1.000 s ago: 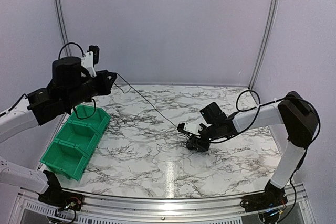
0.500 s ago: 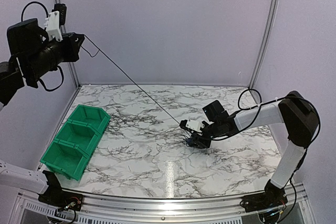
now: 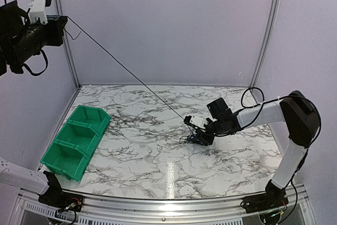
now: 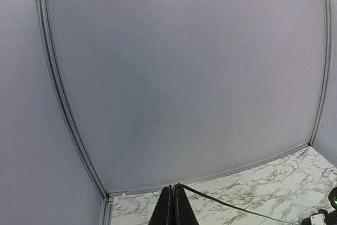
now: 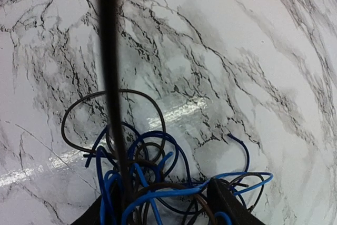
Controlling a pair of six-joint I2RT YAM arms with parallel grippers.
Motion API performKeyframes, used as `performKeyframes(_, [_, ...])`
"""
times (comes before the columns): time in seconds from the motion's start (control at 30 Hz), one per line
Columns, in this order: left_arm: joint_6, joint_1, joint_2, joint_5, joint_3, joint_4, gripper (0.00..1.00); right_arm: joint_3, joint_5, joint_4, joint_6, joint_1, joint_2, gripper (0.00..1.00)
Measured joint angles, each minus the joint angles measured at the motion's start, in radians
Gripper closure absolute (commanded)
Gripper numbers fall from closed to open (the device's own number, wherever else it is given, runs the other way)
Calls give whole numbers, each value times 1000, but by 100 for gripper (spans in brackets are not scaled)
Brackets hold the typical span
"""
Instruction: Untangle the cables
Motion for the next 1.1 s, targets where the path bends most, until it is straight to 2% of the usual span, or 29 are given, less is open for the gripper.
performKeyframes(0.13, [36, 0, 5, -13, 42, -15, 100, 3, 0, 5, 0, -19, 0, 44])
performKeyframes(0.3, [72, -1, 6, -41, 80, -13, 100, 9, -17, 3, 14, -50, -3, 34])
performKeyframes(0.33, [77, -1, 6, -45, 81, -13, 100, 9, -24, 1, 14, -56, -7, 29])
performKeyframes(0.37, [78, -1, 6, -48, 80, -13, 100, 9, -28, -3, 14, -60, -11, 27])
performKeyframes(0.6, [47, 1, 2, -56, 19, 9, 100, -8, -18, -82, -35, -84, -58, 30])
performKeyframes(0.7, [69, 0, 24, -69, 56, -1, 100, -10, -20, -100, -40, -89, -58, 31])
performKeyframes(0.83, [199, -56, 36, -108, 122, 48, 100, 4, -37, -99, -40, -94, -50, 32])
performKeyframes(0.93, [292, -80, 23, -161, 159, 166, 100, 5, -25, -125, -39, -123, -35, 33])
performKeyframes(1.1, [350, -85, -52, -224, 144, 279, 100, 5, -26, -158, -31, -193, -29, 38])
